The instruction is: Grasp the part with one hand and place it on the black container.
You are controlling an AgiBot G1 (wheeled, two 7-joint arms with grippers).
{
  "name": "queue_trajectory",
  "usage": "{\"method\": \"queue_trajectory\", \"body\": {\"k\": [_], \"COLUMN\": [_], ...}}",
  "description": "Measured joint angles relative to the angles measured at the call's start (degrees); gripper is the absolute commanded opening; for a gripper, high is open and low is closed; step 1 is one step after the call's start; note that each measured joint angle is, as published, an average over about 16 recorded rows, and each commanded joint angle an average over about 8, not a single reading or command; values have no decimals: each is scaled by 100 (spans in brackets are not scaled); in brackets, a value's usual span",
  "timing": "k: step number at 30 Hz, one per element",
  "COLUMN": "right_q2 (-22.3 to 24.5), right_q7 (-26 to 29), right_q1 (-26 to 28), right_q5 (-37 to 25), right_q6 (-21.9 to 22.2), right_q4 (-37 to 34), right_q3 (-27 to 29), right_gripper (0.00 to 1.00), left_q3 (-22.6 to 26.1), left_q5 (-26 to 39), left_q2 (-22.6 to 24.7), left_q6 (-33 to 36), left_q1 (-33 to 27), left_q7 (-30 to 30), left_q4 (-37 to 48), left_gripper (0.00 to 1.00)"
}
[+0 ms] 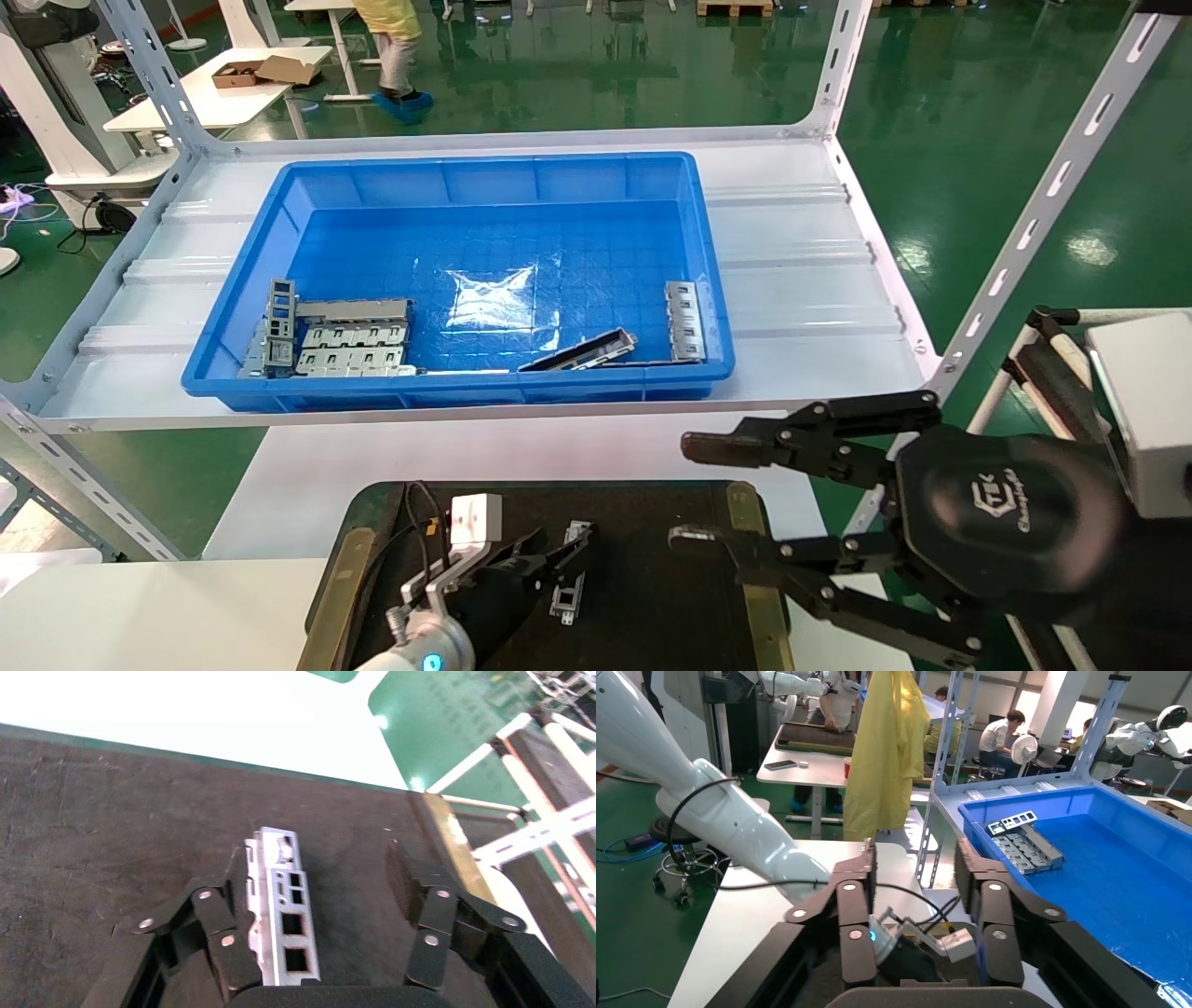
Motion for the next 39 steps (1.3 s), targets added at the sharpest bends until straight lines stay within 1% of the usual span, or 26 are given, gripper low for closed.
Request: {"method": "queue_trajectory", "body": {"k": [7, 11, 17, 22, 25, 28, 39], "right_q2": [0, 0, 0, 1, 1, 1, 1], "right_q7": [0, 0, -1, -1, -1, -1, -1], "right_q1": [0, 0, 0, 0, 0, 0, 1], "right_q5": [0, 0, 1, 1, 1, 1, 2], "right_q6": [0, 0, 0, 1, 1, 1, 1], "right_q4": [0, 0, 0, 0, 0, 0, 0], "right_q3": [0, -1, -1, -1, -2, -2, -2], "right_gripper": [100, 100, 100, 100, 100, 100, 100], "left_q3": [152, 247, 339, 295, 184, 2, -961], "left_q5": [30, 87, 189, 178, 71, -135, -1378], "left_q2": [-851, -1345, -1982, -2379, -2569, -2741, -3298], "left_q6": [189, 347, 691, 1104, 1419, 1783, 3145], "left_q1": [84, 63, -94, -264, -348, -396, -298], "left_q7": [0, -1, 63, 337, 652, 1098, 3177], "left_q4": [-1091, -1572, -1991, -2104, -2127, -2135, -2093], "left_gripper": [100, 100, 100, 100, 100, 100, 100]}}
